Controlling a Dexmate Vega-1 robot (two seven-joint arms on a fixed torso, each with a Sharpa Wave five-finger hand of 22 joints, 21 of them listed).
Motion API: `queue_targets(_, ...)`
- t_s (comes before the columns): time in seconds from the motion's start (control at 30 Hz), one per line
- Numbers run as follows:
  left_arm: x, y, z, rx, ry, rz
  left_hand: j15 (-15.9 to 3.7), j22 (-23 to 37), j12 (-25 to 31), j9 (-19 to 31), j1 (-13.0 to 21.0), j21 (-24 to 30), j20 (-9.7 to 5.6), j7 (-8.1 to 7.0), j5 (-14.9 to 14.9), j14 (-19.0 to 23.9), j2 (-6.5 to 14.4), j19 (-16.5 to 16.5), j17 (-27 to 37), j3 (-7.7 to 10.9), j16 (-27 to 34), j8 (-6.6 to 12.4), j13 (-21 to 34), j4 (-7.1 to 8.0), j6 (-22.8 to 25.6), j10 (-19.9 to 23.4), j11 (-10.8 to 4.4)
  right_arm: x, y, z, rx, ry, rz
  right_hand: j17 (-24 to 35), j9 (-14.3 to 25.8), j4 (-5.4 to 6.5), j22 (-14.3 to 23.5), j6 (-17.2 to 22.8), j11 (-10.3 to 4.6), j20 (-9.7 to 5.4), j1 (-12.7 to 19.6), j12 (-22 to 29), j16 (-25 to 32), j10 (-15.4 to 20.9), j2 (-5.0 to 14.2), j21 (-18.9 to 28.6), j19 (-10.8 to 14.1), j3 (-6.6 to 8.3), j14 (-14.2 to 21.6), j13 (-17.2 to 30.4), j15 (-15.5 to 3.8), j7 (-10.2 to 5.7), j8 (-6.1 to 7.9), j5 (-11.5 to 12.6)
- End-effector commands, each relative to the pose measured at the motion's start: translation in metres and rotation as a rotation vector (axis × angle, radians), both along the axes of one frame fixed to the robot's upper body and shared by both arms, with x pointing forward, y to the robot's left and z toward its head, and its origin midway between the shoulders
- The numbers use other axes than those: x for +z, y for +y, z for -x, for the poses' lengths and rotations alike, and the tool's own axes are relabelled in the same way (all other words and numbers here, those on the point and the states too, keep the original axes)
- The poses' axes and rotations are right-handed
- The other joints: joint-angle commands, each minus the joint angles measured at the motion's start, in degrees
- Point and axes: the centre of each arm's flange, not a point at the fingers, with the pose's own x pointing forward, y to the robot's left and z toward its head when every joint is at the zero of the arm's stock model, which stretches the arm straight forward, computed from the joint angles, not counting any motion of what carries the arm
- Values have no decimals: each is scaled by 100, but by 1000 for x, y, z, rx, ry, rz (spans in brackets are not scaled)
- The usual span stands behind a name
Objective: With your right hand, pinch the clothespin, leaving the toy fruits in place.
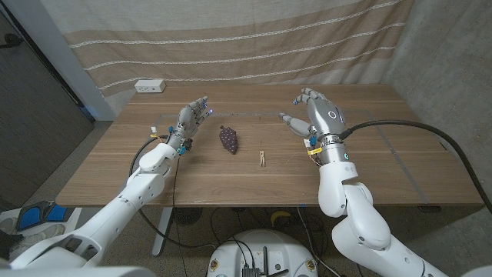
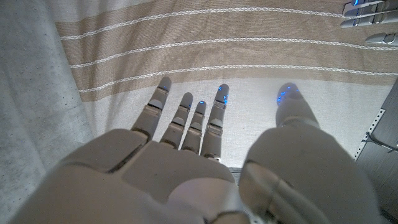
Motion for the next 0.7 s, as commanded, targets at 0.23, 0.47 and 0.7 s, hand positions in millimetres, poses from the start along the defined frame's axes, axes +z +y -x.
queue_targets(0.23,1,0,5,-11,-18,-15,-9,25,25,22,-32,-3,6,6,35,29,333,16,18,29,21,-5,20,-23,40,15,23,-11,13,2,-5,51,33,55,174,34,9,27,5,13,-48,50,67,59,-46,-3,-9,-75,-8,79,-119,-51,195,-52)
queue_targets(0.47,0,0,7,-13,-17,-15,-11,25,22,22,-33,-8,6,4,36,28,334,18,18,30,20,-8,20,-23,41,11,20,-14,18,-2,-2,74,53,94,309,-20,9,-41,-48,-22,153,71,97,89,58,10,29,-11,12,130,-171,-61,308,-38)
queue_targets(0.7,-1,0,8,-17,-20,-14,-15,26,25,22,-36,-10,4,8,36,29,334,24,19,30,21,-8,20,-19,47,18,11,-19,23,-6,3,91,68,119,387,-30,8,-95,-34,-30,233,82,110,102,83,12,38,-3,8,162,-172,-68,372,-57)
